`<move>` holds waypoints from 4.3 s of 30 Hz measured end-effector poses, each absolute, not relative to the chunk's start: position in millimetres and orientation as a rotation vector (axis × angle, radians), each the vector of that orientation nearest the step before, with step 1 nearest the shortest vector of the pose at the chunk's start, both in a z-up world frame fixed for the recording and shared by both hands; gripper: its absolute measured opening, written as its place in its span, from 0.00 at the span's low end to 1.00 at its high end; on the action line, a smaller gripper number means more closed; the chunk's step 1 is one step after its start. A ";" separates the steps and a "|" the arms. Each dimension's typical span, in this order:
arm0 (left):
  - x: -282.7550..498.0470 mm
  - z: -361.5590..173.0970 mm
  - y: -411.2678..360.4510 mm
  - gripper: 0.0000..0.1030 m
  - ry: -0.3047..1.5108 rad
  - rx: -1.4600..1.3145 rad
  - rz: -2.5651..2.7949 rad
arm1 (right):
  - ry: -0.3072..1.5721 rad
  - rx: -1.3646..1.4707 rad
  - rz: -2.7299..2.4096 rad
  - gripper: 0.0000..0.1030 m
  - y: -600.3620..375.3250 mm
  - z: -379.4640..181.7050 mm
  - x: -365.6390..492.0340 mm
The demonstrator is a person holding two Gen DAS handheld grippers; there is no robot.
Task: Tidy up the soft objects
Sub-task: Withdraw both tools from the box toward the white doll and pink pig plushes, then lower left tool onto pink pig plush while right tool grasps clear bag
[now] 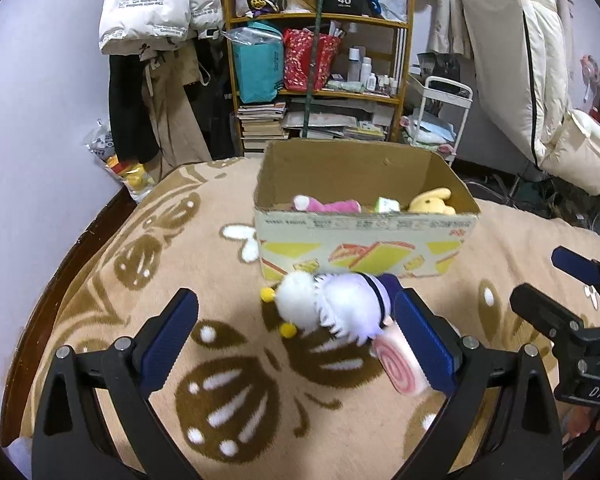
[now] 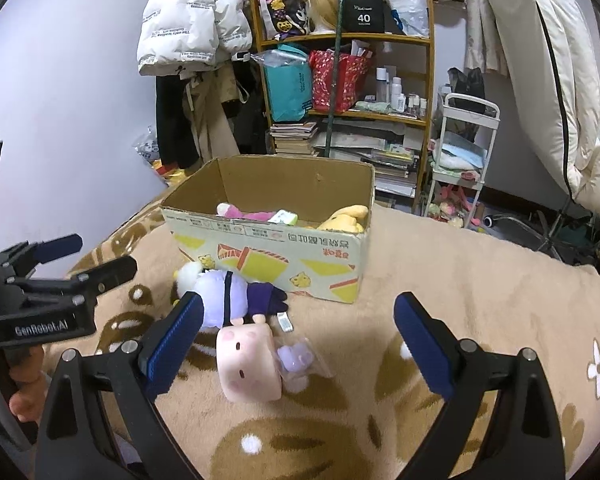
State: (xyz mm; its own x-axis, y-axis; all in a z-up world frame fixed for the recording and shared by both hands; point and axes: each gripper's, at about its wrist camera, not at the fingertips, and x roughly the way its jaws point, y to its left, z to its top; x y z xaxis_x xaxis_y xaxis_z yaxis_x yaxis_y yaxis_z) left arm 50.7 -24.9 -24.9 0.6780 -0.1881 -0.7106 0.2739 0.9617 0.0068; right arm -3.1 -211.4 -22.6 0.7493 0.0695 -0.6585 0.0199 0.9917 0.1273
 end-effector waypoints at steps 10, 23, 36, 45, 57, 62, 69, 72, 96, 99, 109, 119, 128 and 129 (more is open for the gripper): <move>37.1 -33.9 -38.3 0.95 0.798 0.167 -0.269 | 0.717 0.177 0.027 0.97 -219.1 -20.5 -8.6; 43.8 -42.3 -38.1 0.95 0.818 0.148 -0.262 | 0.766 0.205 0.038 0.97 -216.8 -35.0 3.2; 51.2 -50.7 -42.7 0.95 0.828 0.133 -0.248 | 0.798 0.266 0.016 0.97 -229.8 -45.9 14.6; 54.2 -60.0 -52.1 0.95 0.848 0.143 -0.261 | 0.834 0.281 0.008 0.97 -234.6 -52.9 22.9; 67.9 -79.4 -65.2 0.95 0.914 0.117 -0.321 | 0.912 0.372 0.017 0.97 -245.3 -71.4 37.9; 72.5 -90.6 -72.4 0.95 0.986 0.087 -0.382 | 0.942 0.410 0.020 0.97 -247.8 -78.6 42.8; 75.3 -106.8 -86.7 0.95 1.055 0.088 -0.431 | 1.004 0.442 0.049 0.97 -243.6 -91.9 51.3; 76.9 -112.1 -91.5 0.95 1.080 0.090 -0.454 | 1.017 0.429 0.053 0.96 -239.5 -96.2 54.3; 81.2 -149.5 -115.9 0.95 1.228 0.080 -0.500 | 1.250 0.722 0.074 0.84 -256.1 -157.1 63.6; 81.5 -151.2 -114.6 0.95 1.233 0.078 -0.497 | 1.250 0.737 0.073 0.82 -257.2 -158.0 63.5; 83.0 -155.4 -109.3 0.69 1.256 0.003 -0.533 | 1.216 0.726 0.093 0.62 -254.4 -149.0 64.2; 76.1 -150.9 -113.4 0.52 1.231 0.039 -0.543 | 1.228 0.725 0.088 0.61 -252.3 -147.4 62.2; 78.3 -149.3 -105.3 0.52 1.263 0.000 -0.543 | 1.225 0.687 0.079 0.61 -257.3 -141.5 62.6; 78.3 -148.9 -104.0 0.51 1.262 -0.003 -0.542 | 1.223 0.689 0.078 0.61 -258.5 -140.7 62.4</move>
